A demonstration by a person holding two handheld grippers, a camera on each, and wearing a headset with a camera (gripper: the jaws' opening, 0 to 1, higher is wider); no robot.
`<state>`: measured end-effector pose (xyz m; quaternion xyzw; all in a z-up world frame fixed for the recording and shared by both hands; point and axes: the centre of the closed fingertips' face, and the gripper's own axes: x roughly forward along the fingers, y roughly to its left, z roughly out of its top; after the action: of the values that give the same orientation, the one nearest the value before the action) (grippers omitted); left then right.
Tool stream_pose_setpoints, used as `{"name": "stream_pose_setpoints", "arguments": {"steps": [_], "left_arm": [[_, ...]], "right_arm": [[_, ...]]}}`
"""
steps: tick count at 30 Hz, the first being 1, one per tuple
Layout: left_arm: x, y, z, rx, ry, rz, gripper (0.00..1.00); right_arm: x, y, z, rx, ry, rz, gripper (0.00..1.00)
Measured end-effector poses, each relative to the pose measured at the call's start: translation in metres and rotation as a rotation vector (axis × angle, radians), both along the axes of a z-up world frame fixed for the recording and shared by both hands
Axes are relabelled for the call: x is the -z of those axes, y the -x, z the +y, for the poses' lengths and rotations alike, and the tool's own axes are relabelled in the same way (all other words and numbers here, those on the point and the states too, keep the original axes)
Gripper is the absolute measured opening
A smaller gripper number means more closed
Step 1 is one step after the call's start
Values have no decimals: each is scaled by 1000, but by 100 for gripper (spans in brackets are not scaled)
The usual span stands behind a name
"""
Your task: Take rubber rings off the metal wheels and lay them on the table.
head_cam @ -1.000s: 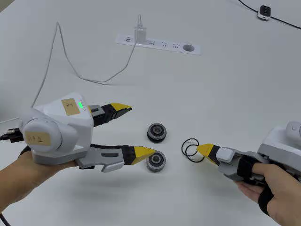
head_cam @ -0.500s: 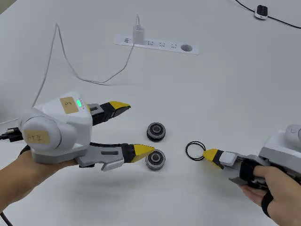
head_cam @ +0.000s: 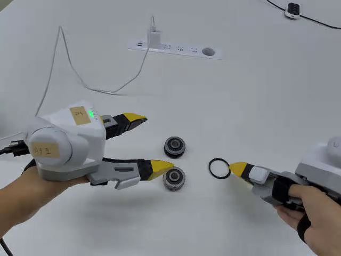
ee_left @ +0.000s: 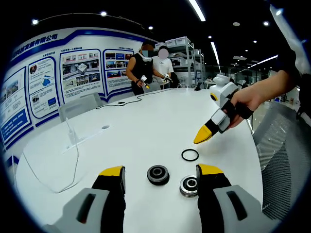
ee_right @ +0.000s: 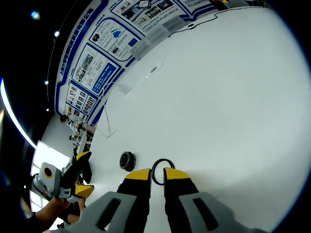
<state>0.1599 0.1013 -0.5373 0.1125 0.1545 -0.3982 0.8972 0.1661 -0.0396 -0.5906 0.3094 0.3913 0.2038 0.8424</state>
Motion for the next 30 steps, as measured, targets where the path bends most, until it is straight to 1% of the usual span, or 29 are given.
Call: {"name": "stream_pose_setpoints", "arguments": {"steps": [1,2,3,4,6,8,12,17,20,21,24,30], "left_arm": [[0,-2,-1,1,-3,-4,56],[0,-4,-1,2,0,-2,52],[0,-5,-1,0,2,-3,50],[1,-9,-2,-2,-1,-6,49],[4,-13,-4,3,-11,2,49],[7,-16,-6,8,-18,7,47],[18,-23,-10,22,-48,31,44],[33,-32,-15,33,-68,62,37],[40,-36,-17,31,-79,75,36],[43,-37,-19,36,-81,83,35],[48,-38,-23,53,-93,90,31],[53,-37,-28,69,-93,99,27]], "right_arm": [[-5,-1,7,-43,-11,-33,12],[-7,-1,12,-78,-14,-53,13],[-9,-1,16,-98,-20,-66,14],[-11,-2,21,-111,-30,-74,16],[-14,-2,29,-123,-45,-80,19],[-14,-2,34,-128,-58,-79,19],[-14,-3,43,-146,-80,-76,19],[-15,-1,48,-159,-94,-75,19],[-14,-1,48,-169,-92,-74,19],[-13,-1,47,-171,-89,-72,19],[-12,-1,46,-173,-86,-70,19],[-10,-2,50,-180,-101,-62,19]]}}
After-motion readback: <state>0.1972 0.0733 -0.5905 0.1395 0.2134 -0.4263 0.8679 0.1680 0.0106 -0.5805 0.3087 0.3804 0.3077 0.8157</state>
